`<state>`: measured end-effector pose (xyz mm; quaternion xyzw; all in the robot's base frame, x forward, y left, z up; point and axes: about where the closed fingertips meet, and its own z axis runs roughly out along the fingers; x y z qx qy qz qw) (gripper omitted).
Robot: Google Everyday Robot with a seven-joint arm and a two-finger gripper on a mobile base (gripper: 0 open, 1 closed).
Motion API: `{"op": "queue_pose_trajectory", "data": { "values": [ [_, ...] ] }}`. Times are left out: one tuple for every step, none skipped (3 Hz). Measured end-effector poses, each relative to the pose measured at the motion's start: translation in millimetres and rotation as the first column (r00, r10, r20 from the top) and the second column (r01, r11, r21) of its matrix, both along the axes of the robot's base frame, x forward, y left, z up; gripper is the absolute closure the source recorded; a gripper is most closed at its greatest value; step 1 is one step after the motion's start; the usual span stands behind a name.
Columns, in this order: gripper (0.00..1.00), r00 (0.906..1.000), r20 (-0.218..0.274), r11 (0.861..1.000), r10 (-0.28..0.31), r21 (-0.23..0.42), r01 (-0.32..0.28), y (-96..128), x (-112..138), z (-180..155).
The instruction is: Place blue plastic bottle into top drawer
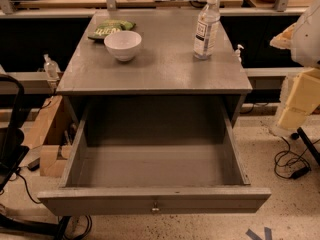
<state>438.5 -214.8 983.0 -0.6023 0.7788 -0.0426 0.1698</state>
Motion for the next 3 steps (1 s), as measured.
{"op": "queue_pose_trajectory", "data": {
  "values": [
    [0.00, 1.0000, 0.000, 1.000, 0.000, 0.000, 0.000, 0.0, 0.0, 0.0],
    [0.00, 0.9994, 0.034, 0.998, -0.008, 0.059, 0.006, -10.1, 25.3, 3.1],
    [0.00, 0.9909, 0.117, 0.971, -0.066, 0.236, 0.037, -34.4, 74.7, 3.5]
  ]
}}
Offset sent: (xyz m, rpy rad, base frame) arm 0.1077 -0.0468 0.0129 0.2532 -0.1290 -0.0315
